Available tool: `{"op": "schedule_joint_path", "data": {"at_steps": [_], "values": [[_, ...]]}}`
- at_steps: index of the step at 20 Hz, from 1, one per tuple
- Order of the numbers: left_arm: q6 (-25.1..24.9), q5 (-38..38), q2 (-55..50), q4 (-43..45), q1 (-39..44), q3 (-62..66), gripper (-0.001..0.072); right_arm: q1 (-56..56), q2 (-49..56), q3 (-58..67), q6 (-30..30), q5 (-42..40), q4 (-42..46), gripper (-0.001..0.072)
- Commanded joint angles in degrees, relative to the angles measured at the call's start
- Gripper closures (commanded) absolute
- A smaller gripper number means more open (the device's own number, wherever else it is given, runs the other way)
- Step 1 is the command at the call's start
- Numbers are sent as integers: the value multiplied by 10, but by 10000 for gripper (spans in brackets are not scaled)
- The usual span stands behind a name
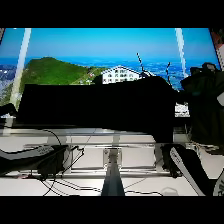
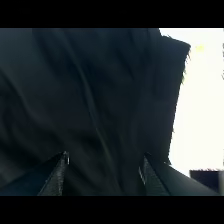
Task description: Fold the clothes and pants, and hang the long-sleeved shirts on hangers.
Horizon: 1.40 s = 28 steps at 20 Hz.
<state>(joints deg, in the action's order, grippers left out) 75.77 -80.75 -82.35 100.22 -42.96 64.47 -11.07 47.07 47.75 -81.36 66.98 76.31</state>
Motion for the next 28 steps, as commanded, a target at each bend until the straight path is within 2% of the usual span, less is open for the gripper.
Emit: {"op": "schedule_joint_path", "data": {"at_steps": [1, 7, 8, 9, 13, 15, 17, 18, 20, 21, 23, 26, 28], "values": [[21, -14, 0, 1, 20, 0, 4, 25, 141, 83, 42, -64, -102, 176], [22, -5, 0, 0, 68, 0, 4, 149, 407, 269, 35, -28, -103, 176], [23, -1, 0, -4, 71, 0, 5, 158, 445, 294, 16, -17, -103, 174], [23, 3, 0, -9, 73, 0, 4, 162, 476, 315, -8, -9, -103, 143], [23, 24, -1, -44, 74, 0, 5, 164, 560, 378, -89, 12, -104, 140], [23, 31, -1, -57, 74, 0, 4, 164, 581, 392, -119, 1, -102, 161], [23, 34, -1, -65, 74, 0, 4, 164, 595, 392, -174, -37, -100, 166], [23, 34, -1, -64, 74, 0, 5, 164, 599, 392, -193, -65, -100, 286], [23, 34, -1, -64, 74, 0, 5, 165, 597, 393, -198, -129, -106, 613], [23, 34, -1, -65, 74, 0, 4, 165, 596, 397, -197, -145, -112, 688], [23, 34, -1, -64, 74, 0, 5, 165, 596, 423, -175, -136, -112, 690], [23, 33, -1, -76, 75, 0, 5, 169, 577, 477, -57, -61, -107, 691], [23, 33, -1, -100, 75, 0, 5, 178, 530, 478, -19, -26, -86, 692]]}}
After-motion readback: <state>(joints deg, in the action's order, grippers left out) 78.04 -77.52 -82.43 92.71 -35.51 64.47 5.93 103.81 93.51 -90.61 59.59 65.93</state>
